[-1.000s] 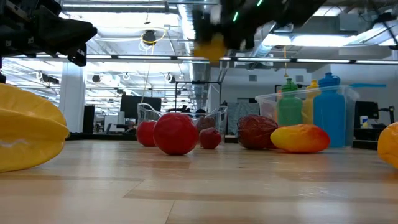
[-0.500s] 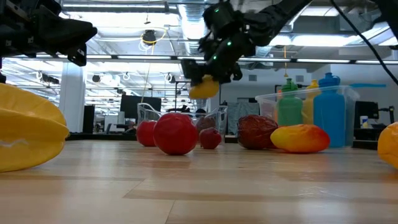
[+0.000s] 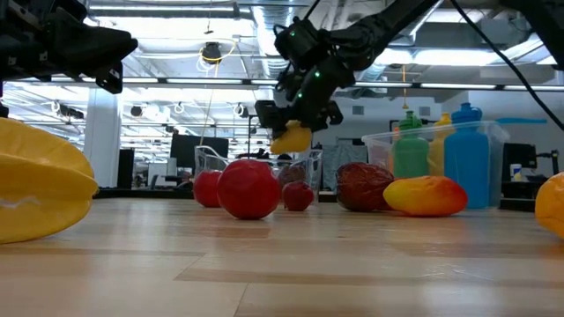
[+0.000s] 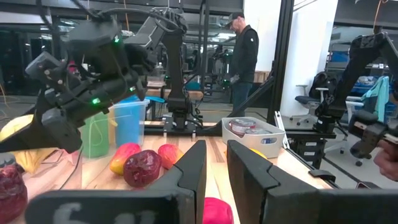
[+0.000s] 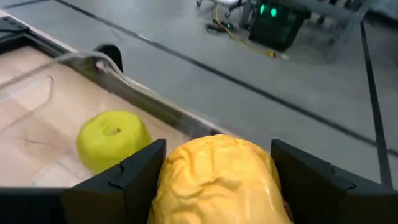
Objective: Pick & Place Food Item
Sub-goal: Put the yellow pear into the transparent bin, then put the red apple into the transparent bin
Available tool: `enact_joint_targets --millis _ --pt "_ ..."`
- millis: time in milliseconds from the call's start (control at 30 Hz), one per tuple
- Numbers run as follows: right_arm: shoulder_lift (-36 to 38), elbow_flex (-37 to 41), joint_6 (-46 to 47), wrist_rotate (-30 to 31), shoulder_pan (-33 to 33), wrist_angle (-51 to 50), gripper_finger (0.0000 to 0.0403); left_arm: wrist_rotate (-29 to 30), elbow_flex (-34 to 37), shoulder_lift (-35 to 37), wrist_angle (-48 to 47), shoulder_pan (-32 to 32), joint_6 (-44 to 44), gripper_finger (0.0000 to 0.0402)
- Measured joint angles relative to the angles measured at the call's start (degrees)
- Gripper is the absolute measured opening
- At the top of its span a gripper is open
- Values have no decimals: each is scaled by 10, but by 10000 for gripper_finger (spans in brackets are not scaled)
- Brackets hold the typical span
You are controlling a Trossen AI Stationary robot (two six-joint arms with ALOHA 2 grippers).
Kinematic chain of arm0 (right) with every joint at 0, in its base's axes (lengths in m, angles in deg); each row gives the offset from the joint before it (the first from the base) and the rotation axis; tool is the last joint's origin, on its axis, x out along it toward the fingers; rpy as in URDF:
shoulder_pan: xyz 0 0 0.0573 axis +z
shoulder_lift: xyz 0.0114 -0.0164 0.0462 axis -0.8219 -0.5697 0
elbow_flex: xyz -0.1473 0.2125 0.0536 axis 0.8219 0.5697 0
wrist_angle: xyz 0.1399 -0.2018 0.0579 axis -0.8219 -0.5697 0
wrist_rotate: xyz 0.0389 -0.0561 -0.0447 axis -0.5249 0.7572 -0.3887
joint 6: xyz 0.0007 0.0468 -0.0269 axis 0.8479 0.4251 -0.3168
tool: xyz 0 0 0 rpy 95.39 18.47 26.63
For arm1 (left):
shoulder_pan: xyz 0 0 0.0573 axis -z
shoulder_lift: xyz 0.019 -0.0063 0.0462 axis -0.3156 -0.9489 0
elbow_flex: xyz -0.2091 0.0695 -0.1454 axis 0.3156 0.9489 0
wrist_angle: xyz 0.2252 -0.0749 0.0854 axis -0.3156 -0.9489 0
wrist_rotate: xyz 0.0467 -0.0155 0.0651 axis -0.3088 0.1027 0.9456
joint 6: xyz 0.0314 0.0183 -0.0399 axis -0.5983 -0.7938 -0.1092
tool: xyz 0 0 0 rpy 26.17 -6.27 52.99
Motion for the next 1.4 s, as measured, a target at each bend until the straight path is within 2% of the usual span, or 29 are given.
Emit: enact_joint_targets --millis 167,767,1167,1400 --pt "0 0 50 -73 -16 -22 271 0 0 0 0 0 0 53" --pt "0 0 56 -88 -22 -77 273 0 0 0 0 0 0 53" --pt "0 0 52 -88 -22 -86 336 0 0 0 0 0 0 53" --pt "14 -2 19 -88 -20 -115 354 0 0 0 0 0 0 53"
